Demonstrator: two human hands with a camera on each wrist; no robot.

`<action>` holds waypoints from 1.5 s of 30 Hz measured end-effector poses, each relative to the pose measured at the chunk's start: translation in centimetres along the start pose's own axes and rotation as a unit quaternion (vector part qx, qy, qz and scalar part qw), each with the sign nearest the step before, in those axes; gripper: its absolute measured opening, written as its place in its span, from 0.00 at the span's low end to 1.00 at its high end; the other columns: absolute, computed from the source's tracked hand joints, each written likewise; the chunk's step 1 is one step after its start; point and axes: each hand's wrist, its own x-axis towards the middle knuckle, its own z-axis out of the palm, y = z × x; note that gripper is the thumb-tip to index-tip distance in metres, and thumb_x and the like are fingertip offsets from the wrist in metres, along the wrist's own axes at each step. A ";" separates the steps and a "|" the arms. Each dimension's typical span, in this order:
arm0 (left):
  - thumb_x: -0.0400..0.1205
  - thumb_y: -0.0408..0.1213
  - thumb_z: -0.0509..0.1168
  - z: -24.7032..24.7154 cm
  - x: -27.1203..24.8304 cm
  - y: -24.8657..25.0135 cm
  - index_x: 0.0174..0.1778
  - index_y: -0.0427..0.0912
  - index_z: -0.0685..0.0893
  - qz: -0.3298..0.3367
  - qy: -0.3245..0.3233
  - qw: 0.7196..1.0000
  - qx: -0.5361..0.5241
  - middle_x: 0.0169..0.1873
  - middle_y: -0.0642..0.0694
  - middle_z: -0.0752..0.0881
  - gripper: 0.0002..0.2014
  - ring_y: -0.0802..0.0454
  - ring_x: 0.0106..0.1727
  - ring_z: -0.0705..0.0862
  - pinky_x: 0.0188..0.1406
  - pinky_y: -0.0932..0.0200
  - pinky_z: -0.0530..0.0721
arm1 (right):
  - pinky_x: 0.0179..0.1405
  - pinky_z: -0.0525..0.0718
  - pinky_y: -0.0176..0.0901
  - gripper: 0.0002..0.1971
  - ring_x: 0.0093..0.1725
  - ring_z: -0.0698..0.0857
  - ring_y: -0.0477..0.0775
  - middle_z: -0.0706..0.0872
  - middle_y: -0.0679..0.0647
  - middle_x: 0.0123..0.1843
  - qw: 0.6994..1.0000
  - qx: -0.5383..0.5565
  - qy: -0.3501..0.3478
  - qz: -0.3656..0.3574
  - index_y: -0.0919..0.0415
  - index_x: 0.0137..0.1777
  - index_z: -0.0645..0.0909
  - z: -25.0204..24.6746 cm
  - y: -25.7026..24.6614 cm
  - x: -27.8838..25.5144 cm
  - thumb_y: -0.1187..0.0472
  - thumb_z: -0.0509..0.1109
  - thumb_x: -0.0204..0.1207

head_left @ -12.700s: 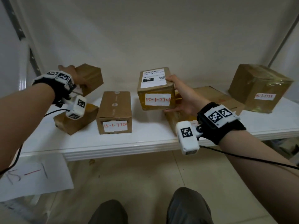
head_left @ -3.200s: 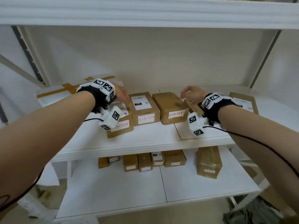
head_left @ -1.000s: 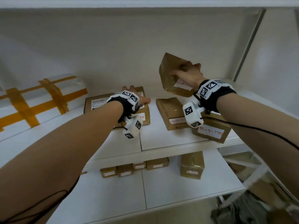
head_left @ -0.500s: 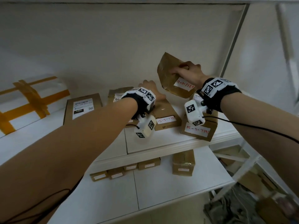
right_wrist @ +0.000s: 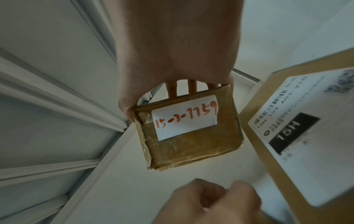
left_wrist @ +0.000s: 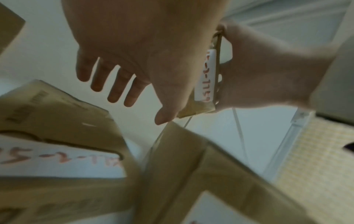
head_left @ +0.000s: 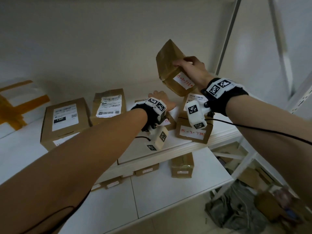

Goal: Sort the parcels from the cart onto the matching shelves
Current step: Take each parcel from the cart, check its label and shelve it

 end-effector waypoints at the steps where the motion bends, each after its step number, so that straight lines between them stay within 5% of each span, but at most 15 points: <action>1: 0.82 0.62 0.59 -0.5 0.1 0.5 0.77 0.38 0.70 0.004 0.005 1.000 -0.026 0.73 0.36 0.74 0.35 0.36 0.72 0.73 0.69 0.45 0.74 | 0.66 0.84 0.58 0.50 0.66 0.81 0.61 0.77 0.56 0.69 1.000 0.000 0.009 -0.005 0.46 0.77 0.73 -0.2 -0.1 0.1 0.28 0.72 0.52; 6: 0.79 0.65 0.61 -1.2 -0.7 3.9 0.73 0.36 0.73 0.048 -0.052 0.989 -0.128 0.66 0.39 0.79 0.38 0.38 0.65 0.80 0.59 0.51 0.80 | 0.63 0.87 0.52 0.48 0.62 0.84 0.57 0.75 0.53 0.70 0.998 -0.019 0.048 -0.037 0.44 0.75 0.76 -1.1 -0.8 0.2 0.29 0.77 0.52; 9: 0.87 0.53 0.59 -0.7 -1.3 5.8 0.79 0.36 0.65 0.055 -0.049 0.992 -0.104 0.73 0.37 0.74 0.31 0.37 0.72 0.75 0.67 0.49 0.75 | 0.63 0.87 0.53 0.48 0.62 0.84 0.58 0.77 0.52 0.69 0.997 -0.043 0.054 -0.038 0.43 0.73 0.77 -1.6 -1.0 0.0 0.28 0.78 0.49; 14: 0.75 0.64 0.64 4.5 4.3 6.3 0.84 0.54 0.48 0.057 -0.057 0.997 -0.008 0.78 0.40 0.70 0.47 0.34 0.73 0.75 0.66 0.33 0.77 | 0.63 0.87 0.56 0.51 0.62 0.84 0.61 0.77 0.53 0.69 0.997 -0.057 0.050 -0.016 0.45 0.74 0.76 -2.6 -0.6 -0.4 0.26 0.77 0.47; 18: 0.81 0.51 0.64 4.4 3.4 7.1 0.86 0.49 0.53 0.067 -0.081 0.994 -0.011 0.76 0.40 0.70 0.39 0.37 0.73 0.74 0.71 0.36 0.75 | 0.66 0.85 0.55 0.44 0.64 0.81 0.61 0.68 0.52 0.67 0.996 -0.067 0.051 -0.021 0.48 0.76 0.75 -3.4 -0.4 -0.9 0.33 0.78 0.60; 22: 0.58 0.79 0.69 9.0 10.8 8.5 0.80 0.75 0.47 0.154 -0.087 0.984 -0.030 0.66 0.38 0.79 0.56 0.28 0.57 0.81 0.49 0.20 0.78 | 0.67 0.85 0.54 0.42 0.64 0.80 0.60 0.67 0.53 0.69 0.996 -0.064 0.053 -0.028 0.50 0.78 0.74 -4.1 -0.4 -1.5 0.35 0.79 0.64; 25: 0.77 0.62 0.69 2.4 -1.5 7.4 0.86 0.56 0.46 0.064 -0.085 0.992 -0.072 0.74 0.38 0.66 0.49 0.33 0.73 0.70 0.67 0.33 0.73 | 0.69 0.83 0.53 0.42 0.64 0.79 0.59 0.67 0.53 0.68 0.996 -0.063 0.060 -0.030 0.51 0.79 0.73 -4.3 -0.5 -2.3 0.36 0.78 0.65; 27: 0.79 0.58 0.69 0.1 -5.3 6.5 0.87 0.50 0.45 0.059 -0.056 0.989 -0.121 0.77 0.34 0.64 0.48 0.32 0.77 0.69 0.71 0.41 0.72 | 0.70 0.82 0.55 0.43 0.66 0.78 0.61 0.67 0.53 0.67 0.993 -0.067 0.090 -0.039 0.51 0.77 0.75 -4.4 -0.6 -2.9 0.35 0.78 0.62; 32: 0.68 0.73 0.70 -4.3 -6.8 4.1 0.87 0.50 0.44 0.083 -0.043 0.988 -0.120 0.82 0.38 0.63 0.61 0.35 0.80 0.68 0.75 0.44 0.71 | 0.74 0.73 0.61 0.40 0.73 0.73 0.67 0.66 0.56 0.75 0.978 -0.127 0.156 -0.060 0.48 0.76 0.74 -4.5 -1.8 -4.3 0.34 0.74 0.64; 39: 0.64 0.66 0.74 -11.1 -8.8 -1.6 0.82 0.47 0.60 0.067 0.043 0.994 -0.069 0.73 0.42 0.76 0.54 0.41 0.65 0.80 0.54 0.51 0.81 | 0.77 0.67 0.68 0.45 0.75 0.68 0.72 0.65 0.61 0.78 0.967 -0.155 0.178 -0.097 0.50 0.79 0.68 -1.4 -5.3 -5.4 0.32 0.71 0.63; 45: 0.61 0.67 0.72 -14.9 -11.4 -8.3 0.82 0.45 0.62 0.008 0.086 0.996 0.000 0.73 0.42 0.76 0.55 0.41 0.68 0.79 0.62 0.48 0.82 | 0.72 0.70 0.69 0.44 0.72 0.70 0.74 0.63 0.62 0.78 0.970 -0.155 0.158 -0.102 0.54 0.79 0.67 2.9 -7.9 -6.0 0.33 0.70 0.66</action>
